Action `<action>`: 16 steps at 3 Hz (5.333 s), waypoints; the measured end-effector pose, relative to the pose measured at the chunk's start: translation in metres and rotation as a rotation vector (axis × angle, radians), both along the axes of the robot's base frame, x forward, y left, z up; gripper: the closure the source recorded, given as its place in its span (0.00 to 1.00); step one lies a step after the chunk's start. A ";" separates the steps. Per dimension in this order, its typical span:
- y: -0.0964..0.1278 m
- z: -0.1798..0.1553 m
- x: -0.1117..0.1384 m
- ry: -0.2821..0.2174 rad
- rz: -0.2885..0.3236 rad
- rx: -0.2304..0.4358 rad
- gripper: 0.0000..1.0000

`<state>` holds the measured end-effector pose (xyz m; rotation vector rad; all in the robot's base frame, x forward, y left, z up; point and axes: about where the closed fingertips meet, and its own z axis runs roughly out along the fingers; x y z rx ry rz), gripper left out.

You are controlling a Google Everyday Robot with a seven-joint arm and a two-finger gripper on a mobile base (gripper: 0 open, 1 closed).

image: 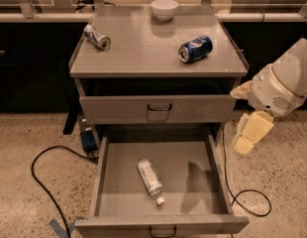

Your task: Pick blue plastic bottle from middle drawer and place on counter

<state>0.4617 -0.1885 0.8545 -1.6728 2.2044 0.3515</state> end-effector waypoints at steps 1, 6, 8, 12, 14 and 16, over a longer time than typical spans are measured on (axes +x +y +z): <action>0.000 0.000 0.000 0.000 0.000 -0.001 0.00; 0.086 -0.217 0.022 0.148 -0.335 0.109 0.00; 0.086 -0.231 0.037 0.161 -0.341 0.190 0.00; 0.187 -0.366 0.029 0.158 -0.473 0.153 0.00; 0.197 -0.361 0.040 0.128 -0.492 0.190 0.00; 0.234 -0.399 0.069 0.112 -0.482 0.206 0.00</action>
Offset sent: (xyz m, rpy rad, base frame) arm -0.0207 0.0277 -0.1323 0.0395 0.2164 -0.1065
